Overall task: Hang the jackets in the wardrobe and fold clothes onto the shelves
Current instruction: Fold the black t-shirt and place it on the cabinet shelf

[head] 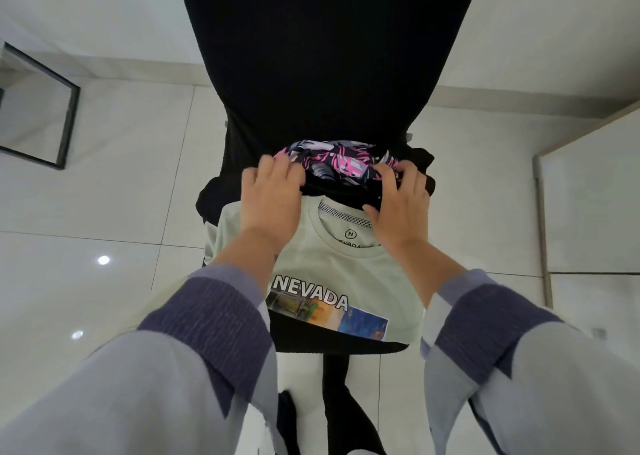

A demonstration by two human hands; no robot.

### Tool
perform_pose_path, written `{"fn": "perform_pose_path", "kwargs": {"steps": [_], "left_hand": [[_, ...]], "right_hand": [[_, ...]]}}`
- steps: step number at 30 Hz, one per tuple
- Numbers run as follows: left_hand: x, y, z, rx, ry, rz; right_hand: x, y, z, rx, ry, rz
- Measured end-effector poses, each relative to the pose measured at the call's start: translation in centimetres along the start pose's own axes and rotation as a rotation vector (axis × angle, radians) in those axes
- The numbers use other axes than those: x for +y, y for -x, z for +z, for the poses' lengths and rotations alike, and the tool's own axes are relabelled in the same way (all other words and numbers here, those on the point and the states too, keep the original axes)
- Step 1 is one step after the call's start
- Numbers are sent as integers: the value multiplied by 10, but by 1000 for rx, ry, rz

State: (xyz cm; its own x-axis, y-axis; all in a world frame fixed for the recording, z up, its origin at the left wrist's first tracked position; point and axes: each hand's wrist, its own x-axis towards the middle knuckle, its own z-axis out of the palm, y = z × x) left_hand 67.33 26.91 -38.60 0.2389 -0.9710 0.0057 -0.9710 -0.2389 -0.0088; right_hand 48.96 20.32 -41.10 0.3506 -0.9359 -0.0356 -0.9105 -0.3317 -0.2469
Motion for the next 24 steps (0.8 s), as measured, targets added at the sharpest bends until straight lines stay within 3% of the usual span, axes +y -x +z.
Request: {"fn": "perform_pose_path", "kwargs": {"steps": [2, 6, 12, 14, 18, 24], "left_hand": [[3, 6, 7, -119, 32, 74], [11, 7, 16, -316, -30, -32], [11, 28, 4, -363, -113, 76], [8, 39, -1, -404, -78, 43], [3, 40, -6, -308, -11, -104], [-10, 25, -18, -467, -110, -279]], "right_hand": [[2, 10, 4, 23, 26, -15], [6, 15, 8, -126, -179, -30], [-1, 12, 16, -249, -170, 76], [-4, 9, 14, -361, -171, 137], [-9, 12, 17, -478, -29, 155], [-10, 28, 13, -588, 355, -3]]}}
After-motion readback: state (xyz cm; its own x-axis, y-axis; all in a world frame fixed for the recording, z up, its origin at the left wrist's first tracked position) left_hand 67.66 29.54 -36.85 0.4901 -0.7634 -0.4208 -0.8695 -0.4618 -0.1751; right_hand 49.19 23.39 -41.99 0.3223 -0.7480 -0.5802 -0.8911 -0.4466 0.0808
